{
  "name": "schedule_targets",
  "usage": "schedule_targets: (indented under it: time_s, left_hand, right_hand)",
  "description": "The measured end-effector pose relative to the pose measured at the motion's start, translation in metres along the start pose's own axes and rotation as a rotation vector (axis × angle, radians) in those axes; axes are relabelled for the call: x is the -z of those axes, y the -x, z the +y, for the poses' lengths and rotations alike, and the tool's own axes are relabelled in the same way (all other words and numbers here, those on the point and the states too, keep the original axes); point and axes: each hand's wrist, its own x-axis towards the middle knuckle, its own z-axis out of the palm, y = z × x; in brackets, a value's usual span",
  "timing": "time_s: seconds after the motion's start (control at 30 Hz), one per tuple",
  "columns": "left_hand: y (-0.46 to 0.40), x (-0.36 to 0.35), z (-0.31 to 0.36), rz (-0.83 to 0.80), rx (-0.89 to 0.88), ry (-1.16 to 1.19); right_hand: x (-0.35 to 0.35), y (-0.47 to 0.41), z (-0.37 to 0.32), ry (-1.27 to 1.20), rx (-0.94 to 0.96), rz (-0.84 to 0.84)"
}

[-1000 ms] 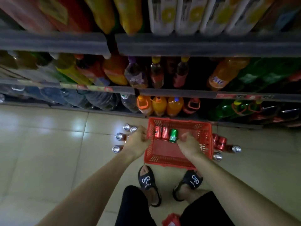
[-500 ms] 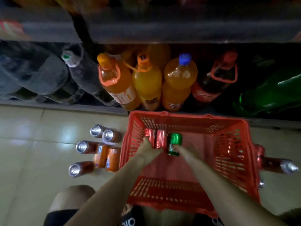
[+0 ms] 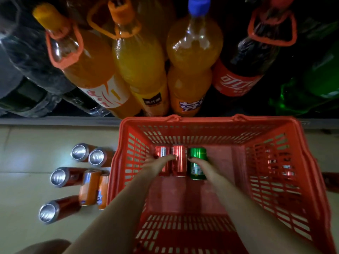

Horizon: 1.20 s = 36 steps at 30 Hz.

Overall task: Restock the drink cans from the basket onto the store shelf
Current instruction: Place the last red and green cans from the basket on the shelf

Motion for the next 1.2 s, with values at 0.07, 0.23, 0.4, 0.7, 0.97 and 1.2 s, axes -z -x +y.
schedule_targets:
  time_s: [0.07,0.23,0.4,0.7,0.97,1.2]
  left_hand:
    - [-0.009,-0.001,-0.01,-0.054,0.004,0.042]
    - [0.001,-0.005,-0.01,-0.161,0.051,0.187]
    - [0.009,-0.012,-0.004,-0.266,0.069,0.291]
    - [0.021,-0.022,0.015,-0.309,0.019,0.369]
    - [0.103,-0.009,0.032,-0.324,-0.13,0.408]
    - [0.31,0.074,0.099,-0.305,-0.227,0.49]
  right_hand:
    - [0.007,-0.003,0.0,0.025,-0.015,-0.006]
    - [0.023,-0.012,0.009,-0.157,-0.049,-0.095]
    - [0.016,-0.009,0.01,-0.231,-0.066,-0.202]
    - [0.004,-0.006,0.005,-0.175,-0.037,-0.218]
    - [0.009,0.074,-0.005,-0.187,0.16,-0.209]
    - [-0.01,0.299,-0.084,-0.054,0.316,-0.234]
